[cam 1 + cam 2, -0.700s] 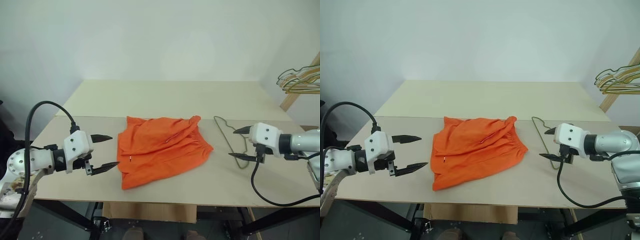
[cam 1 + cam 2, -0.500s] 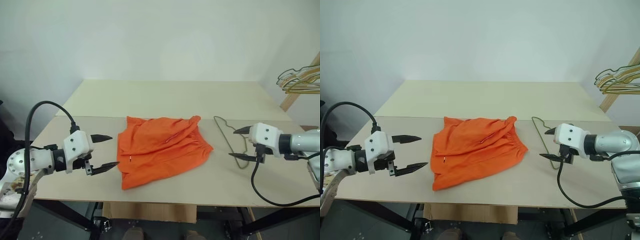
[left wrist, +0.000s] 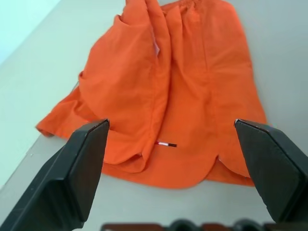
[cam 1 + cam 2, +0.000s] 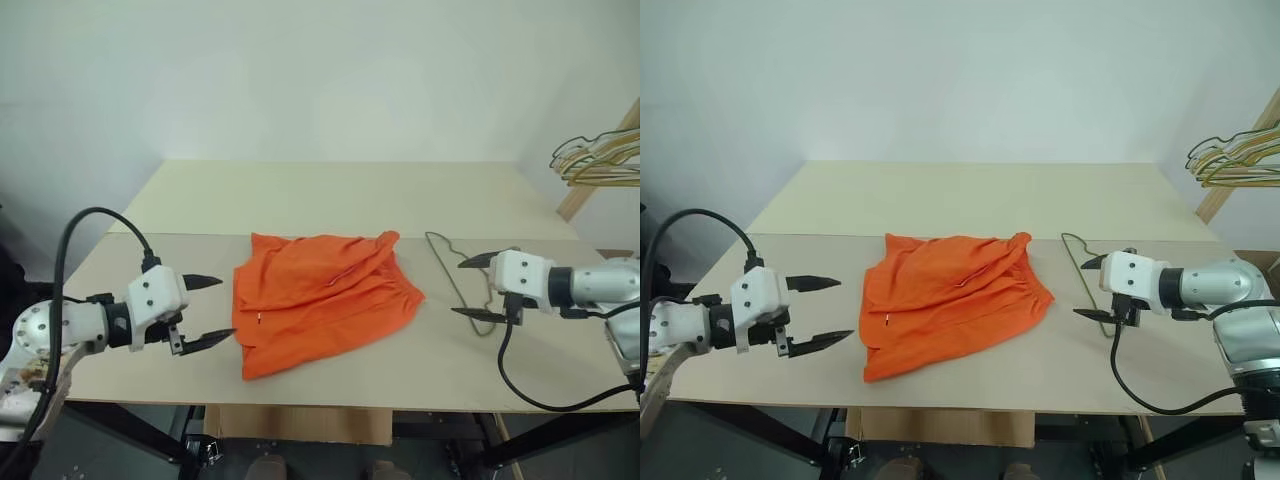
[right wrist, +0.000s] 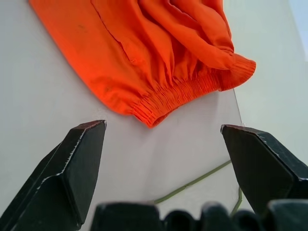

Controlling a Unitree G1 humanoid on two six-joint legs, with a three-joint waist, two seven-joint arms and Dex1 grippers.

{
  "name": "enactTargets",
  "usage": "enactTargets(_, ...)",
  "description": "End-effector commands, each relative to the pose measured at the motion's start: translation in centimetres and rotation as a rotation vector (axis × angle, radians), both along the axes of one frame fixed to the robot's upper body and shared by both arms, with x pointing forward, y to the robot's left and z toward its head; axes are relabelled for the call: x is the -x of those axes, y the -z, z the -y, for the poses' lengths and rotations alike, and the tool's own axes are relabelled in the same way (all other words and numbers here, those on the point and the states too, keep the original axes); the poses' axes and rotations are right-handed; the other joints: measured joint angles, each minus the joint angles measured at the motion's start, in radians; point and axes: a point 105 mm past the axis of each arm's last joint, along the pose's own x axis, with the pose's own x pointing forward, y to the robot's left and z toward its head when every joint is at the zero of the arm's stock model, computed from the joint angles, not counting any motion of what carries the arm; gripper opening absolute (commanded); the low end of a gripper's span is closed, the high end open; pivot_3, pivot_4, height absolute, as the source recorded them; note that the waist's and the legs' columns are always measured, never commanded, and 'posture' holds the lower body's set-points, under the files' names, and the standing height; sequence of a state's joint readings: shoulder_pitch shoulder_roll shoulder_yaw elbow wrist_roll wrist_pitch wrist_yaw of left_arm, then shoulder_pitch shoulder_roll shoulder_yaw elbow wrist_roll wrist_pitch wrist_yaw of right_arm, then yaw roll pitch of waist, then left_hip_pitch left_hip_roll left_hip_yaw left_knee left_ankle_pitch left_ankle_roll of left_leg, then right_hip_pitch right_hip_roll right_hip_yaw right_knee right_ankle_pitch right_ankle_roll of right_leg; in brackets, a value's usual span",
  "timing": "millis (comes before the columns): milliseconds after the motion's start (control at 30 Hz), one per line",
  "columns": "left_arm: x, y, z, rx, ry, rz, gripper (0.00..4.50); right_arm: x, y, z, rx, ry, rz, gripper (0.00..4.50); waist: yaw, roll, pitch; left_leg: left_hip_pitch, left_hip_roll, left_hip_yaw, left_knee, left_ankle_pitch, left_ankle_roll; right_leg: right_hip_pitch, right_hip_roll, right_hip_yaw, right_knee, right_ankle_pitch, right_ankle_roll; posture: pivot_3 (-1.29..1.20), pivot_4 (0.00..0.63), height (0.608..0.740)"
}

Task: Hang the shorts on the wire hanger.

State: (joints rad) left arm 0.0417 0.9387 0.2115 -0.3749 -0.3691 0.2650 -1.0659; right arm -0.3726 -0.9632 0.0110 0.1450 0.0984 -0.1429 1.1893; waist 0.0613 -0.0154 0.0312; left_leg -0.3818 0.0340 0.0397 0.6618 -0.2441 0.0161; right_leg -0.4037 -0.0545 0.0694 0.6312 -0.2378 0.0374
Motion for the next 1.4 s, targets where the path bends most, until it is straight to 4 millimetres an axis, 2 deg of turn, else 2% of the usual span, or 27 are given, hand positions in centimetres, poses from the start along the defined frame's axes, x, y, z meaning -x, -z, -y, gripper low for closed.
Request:
enactTargets(33,0.4,0.9,-0.1,-0.075,0.026,-0.028,4.50,-0.3,-0.6,-0.9,0.047,-0.069,0.062,4.45,-0.002,0.000,0.000,0.000,0.000,0.000,0.000,0.000,0.000,0.000,0.000,0.000,0.000,0.000,0.000,0.12,0.000,0.740)
enactTargets(200,0.7,2.6,-0.2,-0.131,0.061,-0.091,4.50,-1.1,1.7,-1.6,0.173,-0.120,0.120,4.45,-0.013,0.000,0.000,0.001,0.000,0.000,0.000,0.000,0.000,0.000,0.000,0.000,0.000,0.000,0.000,0.08,0.000,0.740)
enactTargets(300,0.8,2.8,0.3,-0.118,0.088,-0.108,4.50,-1.9,3.8,-2.0,0.303,-0.184,0.186,4.45,-0.024,0.000,0.000,0.000,0.000,0.001,0.000,0.000,0.000,0.000,0.000,0.000,0.000,0.000,0.000,0.08,0.000,0.740)
enactTargets(433,0.7,2.7,0.7,-0.110,0.102,-0.101,4.50,-3.7,5.2,-2.6,0.359,-0.207,0.264,4.45,-0.045,0.000,0.000,0.001,0.000,0.002,0.000,0.000,0.000,0.000,0.000,0.001,0.001,0.000,-0.001,0.08,0.000,0.740)
enactTargets(667,1.1,3.1,0.8,-0.106,0.098,-0.109,4.50,-6.7,5.7,-4.3,0.363,-0.209,0.369,4.45,-0.073,0.000,0.000,0.002,0.000,0.002,0.000,0.000,0.000,0.001,0.000,0.002,0.001,0.000,-0.001,0.11,0.000,0.740)
enactTargets(833,1.2,3.4,0.8,-0.108,0.087,-0.104,4.50,-7.2,6.2,-5.4,0.364,-0.251,0.366,4.45,-0.074,0.000,0.000,0.002,0.000,0.002,0.000,0.000,0.000,0.001,-0.001,0.002,0.001,0.000,-0.001,0.12,0.000,0.740)
enactTargets(967,1.3,3.4,1.0,-0.103,0.082,-0.102,4.50,-6.1,7.2,-5.8,0.427,-0.387,0.343,4.45,-0.073,0.000,0.000,0.003,0.000,0.001,0.000,0.000,0.000,0.001,-0.001,0.002,0.002,0.000,-0.001,0.13,0.000,0.740)
enactTargets(1067,1.4,3.7,0.8,-0.108,0.075,-0.108,4.50,-5.8,7.6,-6.0,0.446,-0.426,0.323,4.45,-0.073,0.000,0.000,0.004,0.000,0.001,0.000,0.000,0.000,0.002,0.000,0.002,0.002,0.000,-0.001,0.13,0.000,0.740)
enactTargets(1167,1.4,3.9,0.6,-0.115,0.070,-0.114,4.50,-6.0,7.7,-6.1,0.462,-0.433,0.321,3.84,-0.073,0.000,0.000,0.007,0.000,0.001,0.000,0.000,0.000,0.004,-0.001,0.003,0.003,0.000,-0.001,0.13,0.000,0.740)
enactTargets(1400,1.3,4.5,0.2,-0.144,0.069,-0.134,4.50,-6.6,8.0,-5.9,0.488,-0.407,0.323,1.31,-0.075,0.000,0.000,0.013,0.000,0.001,-0.001,0.000,0.000,0.010,-0.001,0.003,0.003,0.000,-0.002,0.13,0.000,0.740)
